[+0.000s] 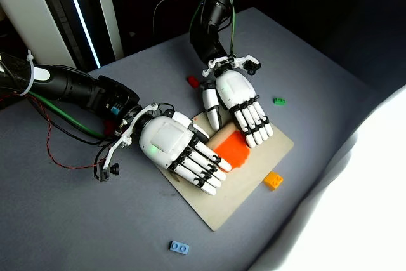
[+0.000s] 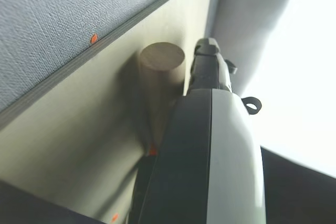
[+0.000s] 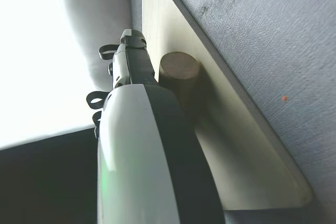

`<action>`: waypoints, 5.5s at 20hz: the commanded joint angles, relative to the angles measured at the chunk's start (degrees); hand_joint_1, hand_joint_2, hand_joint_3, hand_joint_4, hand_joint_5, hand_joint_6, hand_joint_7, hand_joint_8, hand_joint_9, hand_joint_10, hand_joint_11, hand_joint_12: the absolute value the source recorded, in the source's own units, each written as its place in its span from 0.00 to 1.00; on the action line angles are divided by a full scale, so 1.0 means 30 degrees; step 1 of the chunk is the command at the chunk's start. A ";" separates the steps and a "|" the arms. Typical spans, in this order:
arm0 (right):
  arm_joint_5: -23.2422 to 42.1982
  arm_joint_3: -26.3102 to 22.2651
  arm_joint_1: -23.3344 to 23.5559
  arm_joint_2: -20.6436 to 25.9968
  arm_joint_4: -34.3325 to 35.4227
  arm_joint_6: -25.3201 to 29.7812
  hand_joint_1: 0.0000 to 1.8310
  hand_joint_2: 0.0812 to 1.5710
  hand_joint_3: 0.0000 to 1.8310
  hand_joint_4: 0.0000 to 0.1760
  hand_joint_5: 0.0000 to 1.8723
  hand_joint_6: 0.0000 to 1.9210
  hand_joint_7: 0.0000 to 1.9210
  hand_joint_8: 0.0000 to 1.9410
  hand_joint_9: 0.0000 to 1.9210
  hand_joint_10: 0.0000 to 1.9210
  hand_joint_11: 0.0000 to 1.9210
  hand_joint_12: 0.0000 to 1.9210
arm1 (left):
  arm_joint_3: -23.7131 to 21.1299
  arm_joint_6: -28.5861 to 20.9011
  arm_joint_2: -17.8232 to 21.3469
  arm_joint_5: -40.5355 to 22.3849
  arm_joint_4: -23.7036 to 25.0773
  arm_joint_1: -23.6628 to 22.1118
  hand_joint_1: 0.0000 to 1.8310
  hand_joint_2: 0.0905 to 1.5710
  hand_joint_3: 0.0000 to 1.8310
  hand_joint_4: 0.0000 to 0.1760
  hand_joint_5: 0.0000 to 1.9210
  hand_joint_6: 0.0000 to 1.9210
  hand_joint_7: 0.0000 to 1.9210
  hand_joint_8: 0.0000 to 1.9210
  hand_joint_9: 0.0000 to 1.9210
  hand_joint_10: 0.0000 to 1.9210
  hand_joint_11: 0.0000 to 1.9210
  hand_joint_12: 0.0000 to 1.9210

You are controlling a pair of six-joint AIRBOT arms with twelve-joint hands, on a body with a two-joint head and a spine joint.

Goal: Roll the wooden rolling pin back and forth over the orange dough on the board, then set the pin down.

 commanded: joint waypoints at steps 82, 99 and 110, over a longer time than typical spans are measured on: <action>-0.2206 0.5056 0.2024 -0.0613 -0.0791 0.2856 0.00 0.97 0.00 0.00 0.05 0.00 0.04 0.00 0.02 0.00 0.00 0.00 | 0.5348 -0.1322 -0.1912 0.1587 0.1240 -0.2405 0.00 0.96 0.00 0.00 0.02 0.00 0.03 0.00 0.01 0.00 0.00 0.00; -0.1800 0.5045 0.1814 -0.0680 -0.0852 0.2921 0.00 0.98 0.00 0.00 0.05 0.00 0.05 0.00 0.02 0.00 0.00 0.00 | 0.5008 -0.1399 -0.1713 0.1583 0.1464 -0.2227 0.00 0.95 0.00 0.00 0.01 0.00 0.02 0.00 0.00 0.00 0.00 0.00; -0.1647 0.4800 0.1623 -0.0705 -0.1182 0.2921 0.00 0.98 0.00 0.00 0.07 0.01 0.07 0.01 0.05 0.01 0.01 0.00 | 0.4471 -0.1529 -0.1301 0.1581 0.1590 -0.1865 0.00 0.96 0.00 0.00 0.01 0.00 0.01 0.00 0.00 0.00 0.00 0.00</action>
